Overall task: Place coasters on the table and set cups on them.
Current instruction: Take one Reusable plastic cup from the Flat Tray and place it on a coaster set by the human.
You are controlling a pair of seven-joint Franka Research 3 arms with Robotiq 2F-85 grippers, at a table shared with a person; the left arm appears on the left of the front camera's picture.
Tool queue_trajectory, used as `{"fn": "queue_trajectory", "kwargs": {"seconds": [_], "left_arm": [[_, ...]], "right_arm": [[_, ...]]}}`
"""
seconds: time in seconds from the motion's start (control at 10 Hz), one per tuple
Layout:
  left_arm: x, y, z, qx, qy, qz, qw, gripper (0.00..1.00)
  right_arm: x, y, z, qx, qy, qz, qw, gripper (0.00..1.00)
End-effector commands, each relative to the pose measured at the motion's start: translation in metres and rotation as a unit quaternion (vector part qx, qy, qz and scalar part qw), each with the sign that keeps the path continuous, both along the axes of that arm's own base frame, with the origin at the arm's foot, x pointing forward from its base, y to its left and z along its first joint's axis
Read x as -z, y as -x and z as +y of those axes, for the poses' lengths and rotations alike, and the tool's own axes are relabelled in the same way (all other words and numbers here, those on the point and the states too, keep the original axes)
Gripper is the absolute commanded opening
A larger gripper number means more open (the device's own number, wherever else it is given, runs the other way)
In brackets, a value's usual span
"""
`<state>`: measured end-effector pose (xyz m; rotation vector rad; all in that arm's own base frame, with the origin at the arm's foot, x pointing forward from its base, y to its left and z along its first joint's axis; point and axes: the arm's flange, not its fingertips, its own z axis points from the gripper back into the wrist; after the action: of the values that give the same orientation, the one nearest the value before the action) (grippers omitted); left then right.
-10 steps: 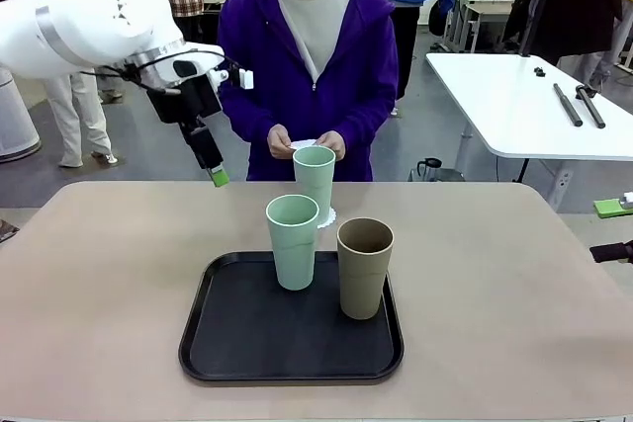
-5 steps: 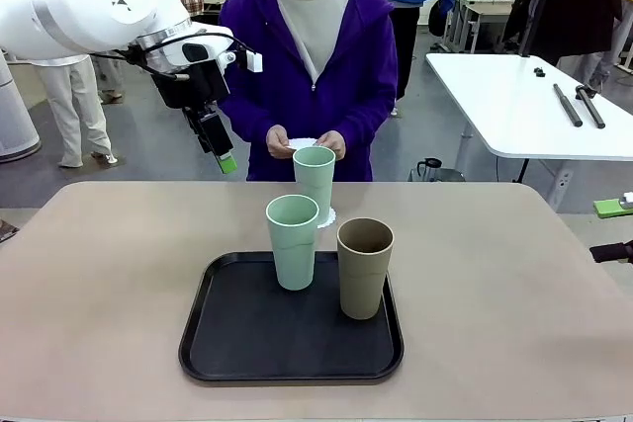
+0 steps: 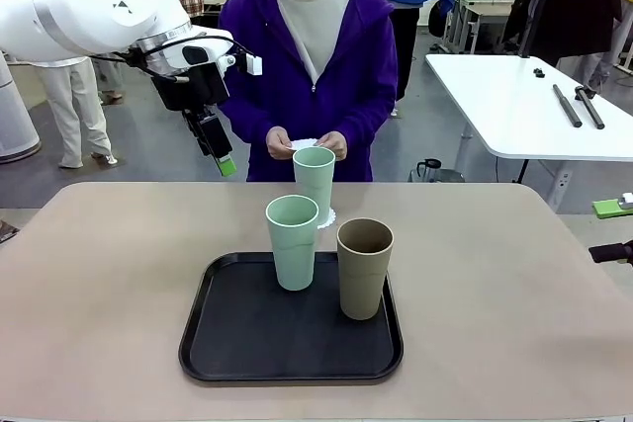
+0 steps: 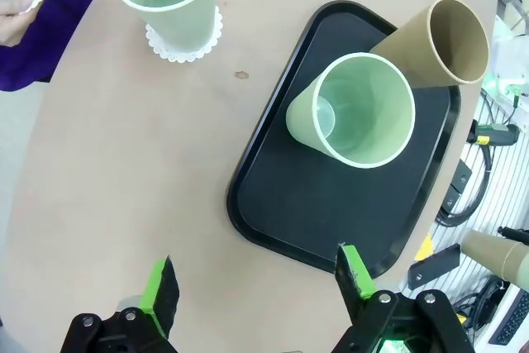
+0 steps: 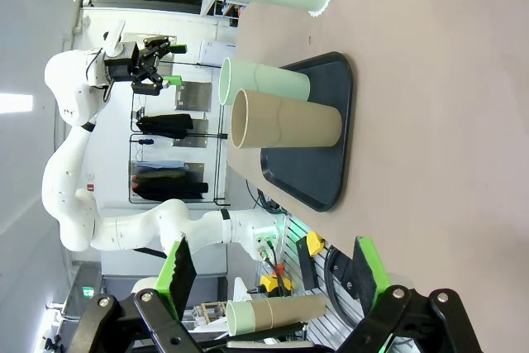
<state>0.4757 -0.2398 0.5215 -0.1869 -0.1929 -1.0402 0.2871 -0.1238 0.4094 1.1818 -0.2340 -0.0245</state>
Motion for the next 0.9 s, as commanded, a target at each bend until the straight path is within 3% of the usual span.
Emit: {"fn": "queue_trajectory", "kwargs": {"seconds": [0.0,0.3,0.6,0.7,0.8], "left_arm": [[0.014,0.024,0.028,-0.069,0.012,-0.001,0.998,1.0],[0.029,0.055,0.13,-0.189,0.022,0.01,0.982,1.0],[0.037,0.114,0.197,-0.291,-0.005,0.032,0.956,1.0],[0.045,0.118,0.214,-0.306,0.009,0.052,0.95,1.0],[0.044,0.095,0.193,-0.256,0.012,0.029,0.966,1.0]], "right_arm": [[-0.001,-0.003,0.0,0.002,-0.011,-0.008,1.0,1.0],[-0.001,-0.003,0.0,0.002,-0.011,-0.008,1.0,1.0],[-0.001,-0.003,0.0,0.002,-0.011,-0.008,1.0,1.0],[-0.001,-0.003,0.0,0.002,-0.011,-0.008,1.0,1.0],[-0.001,-0.003,0.0,0.002,-0.011,-0.008,1.0,1.0]]}}
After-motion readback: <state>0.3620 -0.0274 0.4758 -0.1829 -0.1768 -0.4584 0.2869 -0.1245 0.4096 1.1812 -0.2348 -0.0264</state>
